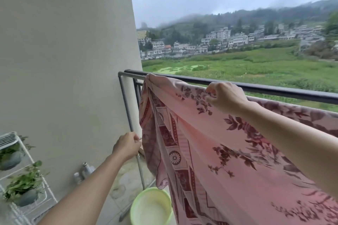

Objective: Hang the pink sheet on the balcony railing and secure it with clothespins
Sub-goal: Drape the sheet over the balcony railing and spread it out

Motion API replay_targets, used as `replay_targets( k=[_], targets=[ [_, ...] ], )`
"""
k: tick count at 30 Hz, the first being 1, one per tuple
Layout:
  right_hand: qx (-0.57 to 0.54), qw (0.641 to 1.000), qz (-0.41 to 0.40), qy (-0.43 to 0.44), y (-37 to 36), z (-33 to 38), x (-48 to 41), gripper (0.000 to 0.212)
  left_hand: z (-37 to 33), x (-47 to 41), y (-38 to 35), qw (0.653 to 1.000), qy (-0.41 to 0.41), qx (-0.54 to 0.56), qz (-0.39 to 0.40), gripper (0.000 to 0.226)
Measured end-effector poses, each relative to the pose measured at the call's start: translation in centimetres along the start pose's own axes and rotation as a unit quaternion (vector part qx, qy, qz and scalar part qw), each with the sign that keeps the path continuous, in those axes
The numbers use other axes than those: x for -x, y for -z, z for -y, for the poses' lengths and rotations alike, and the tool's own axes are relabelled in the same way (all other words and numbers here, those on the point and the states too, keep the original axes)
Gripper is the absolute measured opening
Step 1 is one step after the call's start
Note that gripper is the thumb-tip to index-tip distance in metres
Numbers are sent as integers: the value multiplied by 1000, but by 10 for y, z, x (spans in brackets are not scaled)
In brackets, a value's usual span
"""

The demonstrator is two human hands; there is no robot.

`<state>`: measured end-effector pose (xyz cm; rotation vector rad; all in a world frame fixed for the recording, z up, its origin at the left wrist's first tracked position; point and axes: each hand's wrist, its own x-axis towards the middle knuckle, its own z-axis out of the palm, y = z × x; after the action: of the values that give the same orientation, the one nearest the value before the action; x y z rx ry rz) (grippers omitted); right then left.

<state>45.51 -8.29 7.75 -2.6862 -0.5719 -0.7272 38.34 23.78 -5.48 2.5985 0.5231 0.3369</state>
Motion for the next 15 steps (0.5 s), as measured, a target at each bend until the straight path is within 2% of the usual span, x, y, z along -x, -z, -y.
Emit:
replay_targets(
  k=[4,10,13,15],
  targets=[
    [-12,999,-13,28,-55,23,-72,27,18,-75,-1,1000,16,25,-10,8],
    [-35,998,-11,41,-124,54,-193,38,7,-199,-3,998,7,57,-8,19],
    [-42,999,-2,34,-148,74,-237,45,-7,-248,-7,988,-1,157,-2,22],
    [-30,999,23,35,-162,83,-256,46,-19,-274,-13,963,-1,267,36,23]
  ],
)
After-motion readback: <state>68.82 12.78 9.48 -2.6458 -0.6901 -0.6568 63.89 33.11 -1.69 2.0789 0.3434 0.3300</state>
